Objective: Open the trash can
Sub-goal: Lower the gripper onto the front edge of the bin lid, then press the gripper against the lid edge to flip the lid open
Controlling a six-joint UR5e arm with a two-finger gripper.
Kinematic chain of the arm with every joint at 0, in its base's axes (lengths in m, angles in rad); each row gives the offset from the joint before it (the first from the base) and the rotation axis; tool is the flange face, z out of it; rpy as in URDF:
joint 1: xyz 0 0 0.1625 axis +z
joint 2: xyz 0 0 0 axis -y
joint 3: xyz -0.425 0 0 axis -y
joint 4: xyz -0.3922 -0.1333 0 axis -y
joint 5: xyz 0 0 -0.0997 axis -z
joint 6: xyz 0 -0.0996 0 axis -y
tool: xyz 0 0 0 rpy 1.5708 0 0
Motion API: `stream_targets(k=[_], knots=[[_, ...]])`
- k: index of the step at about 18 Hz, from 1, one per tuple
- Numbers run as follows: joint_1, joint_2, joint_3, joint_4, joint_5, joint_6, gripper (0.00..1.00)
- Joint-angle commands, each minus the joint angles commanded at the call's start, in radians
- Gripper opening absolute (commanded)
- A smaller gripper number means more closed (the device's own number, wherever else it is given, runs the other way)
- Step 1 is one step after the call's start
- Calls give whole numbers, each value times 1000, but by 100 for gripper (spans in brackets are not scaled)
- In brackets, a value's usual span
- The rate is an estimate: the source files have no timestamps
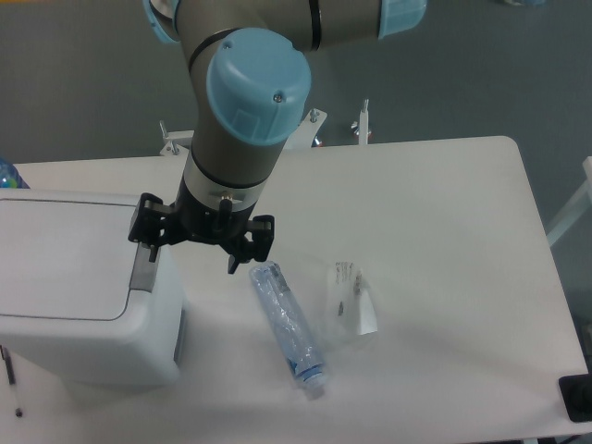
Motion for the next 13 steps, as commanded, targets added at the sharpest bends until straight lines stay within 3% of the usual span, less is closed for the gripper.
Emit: stream_targets(k=[13], knots=[[-6,-21,-9,21,17,-3,100]])
